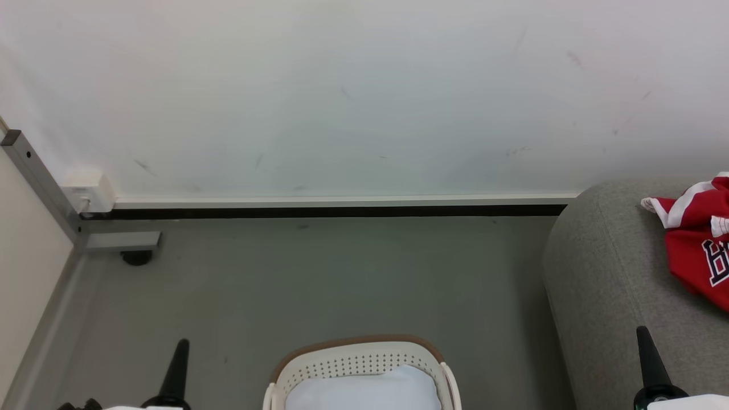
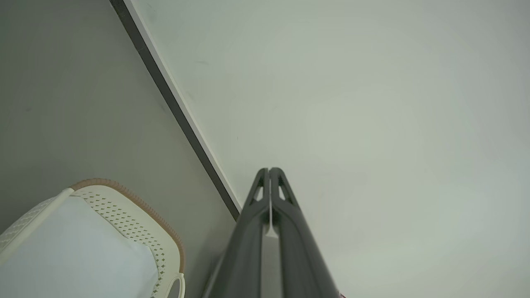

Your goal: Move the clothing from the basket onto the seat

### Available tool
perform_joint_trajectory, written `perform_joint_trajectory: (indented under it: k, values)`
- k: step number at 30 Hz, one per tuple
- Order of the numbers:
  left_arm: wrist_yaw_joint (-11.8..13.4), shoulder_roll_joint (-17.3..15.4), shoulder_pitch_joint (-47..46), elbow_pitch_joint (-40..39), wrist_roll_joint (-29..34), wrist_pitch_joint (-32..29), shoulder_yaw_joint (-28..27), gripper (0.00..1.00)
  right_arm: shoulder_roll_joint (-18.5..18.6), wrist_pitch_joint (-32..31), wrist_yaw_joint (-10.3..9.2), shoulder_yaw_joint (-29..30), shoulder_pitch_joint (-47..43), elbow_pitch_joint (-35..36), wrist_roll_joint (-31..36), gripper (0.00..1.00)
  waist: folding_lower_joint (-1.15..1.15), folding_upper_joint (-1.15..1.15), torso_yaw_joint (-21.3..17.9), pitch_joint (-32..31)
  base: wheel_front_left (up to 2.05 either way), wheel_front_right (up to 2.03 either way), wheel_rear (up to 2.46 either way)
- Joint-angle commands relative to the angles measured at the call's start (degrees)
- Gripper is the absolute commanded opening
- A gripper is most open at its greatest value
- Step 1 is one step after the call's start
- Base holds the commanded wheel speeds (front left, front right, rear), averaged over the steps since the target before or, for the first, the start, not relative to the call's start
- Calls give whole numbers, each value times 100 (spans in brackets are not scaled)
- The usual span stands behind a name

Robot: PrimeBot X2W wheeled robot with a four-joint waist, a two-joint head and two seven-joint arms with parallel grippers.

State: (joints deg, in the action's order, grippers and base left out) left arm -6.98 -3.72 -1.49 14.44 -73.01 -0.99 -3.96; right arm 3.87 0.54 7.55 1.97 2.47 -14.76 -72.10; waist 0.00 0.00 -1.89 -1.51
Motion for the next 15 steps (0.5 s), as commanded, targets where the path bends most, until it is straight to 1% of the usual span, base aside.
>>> perform_joint_trajectory:
  k: [1,15]
  values:
    - [-22,-8,-122,-43,-115,-42,-45,0,53,-32,-7,26,138,65,-138,0,0,0,4,3,0,0,0]
    - [-40,24,-265,-42,-788,-238,-129,0,49,-236,-9,130,239,78,-895,0,0,0,64,56,0,0,0]
